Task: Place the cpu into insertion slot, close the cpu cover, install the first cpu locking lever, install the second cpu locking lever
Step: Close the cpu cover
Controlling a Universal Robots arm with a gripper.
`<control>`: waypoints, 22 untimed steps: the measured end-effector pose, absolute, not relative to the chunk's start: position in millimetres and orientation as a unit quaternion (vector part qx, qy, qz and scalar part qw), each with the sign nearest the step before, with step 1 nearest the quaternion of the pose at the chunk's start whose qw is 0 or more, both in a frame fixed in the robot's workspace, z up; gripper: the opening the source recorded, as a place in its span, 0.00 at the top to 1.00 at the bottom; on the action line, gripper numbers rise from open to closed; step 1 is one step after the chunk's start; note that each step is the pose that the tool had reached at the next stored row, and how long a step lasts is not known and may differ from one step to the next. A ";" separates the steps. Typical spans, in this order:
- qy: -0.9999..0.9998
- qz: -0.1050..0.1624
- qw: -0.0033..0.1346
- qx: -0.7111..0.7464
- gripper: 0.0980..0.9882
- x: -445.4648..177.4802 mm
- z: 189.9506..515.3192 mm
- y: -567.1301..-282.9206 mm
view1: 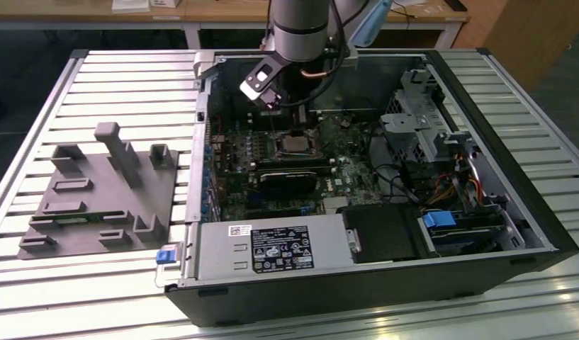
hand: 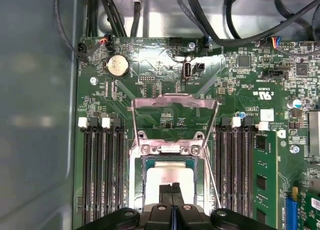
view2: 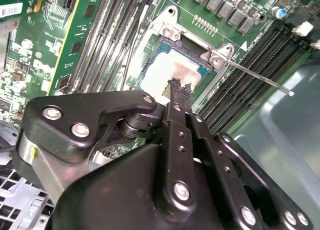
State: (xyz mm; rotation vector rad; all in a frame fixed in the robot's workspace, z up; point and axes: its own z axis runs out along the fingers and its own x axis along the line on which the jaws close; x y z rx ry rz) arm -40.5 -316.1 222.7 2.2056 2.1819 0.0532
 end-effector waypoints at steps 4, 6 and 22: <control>0.703 0.017 0.019 0.711 0.97 -40.5 230.9 -316.1; 0.703 0.017 0.019 0.711 0.97 -40.5 235.8 -316.0; 0.703 0.017 0.019 0.711 0.97 -41.1 256.9 -324.6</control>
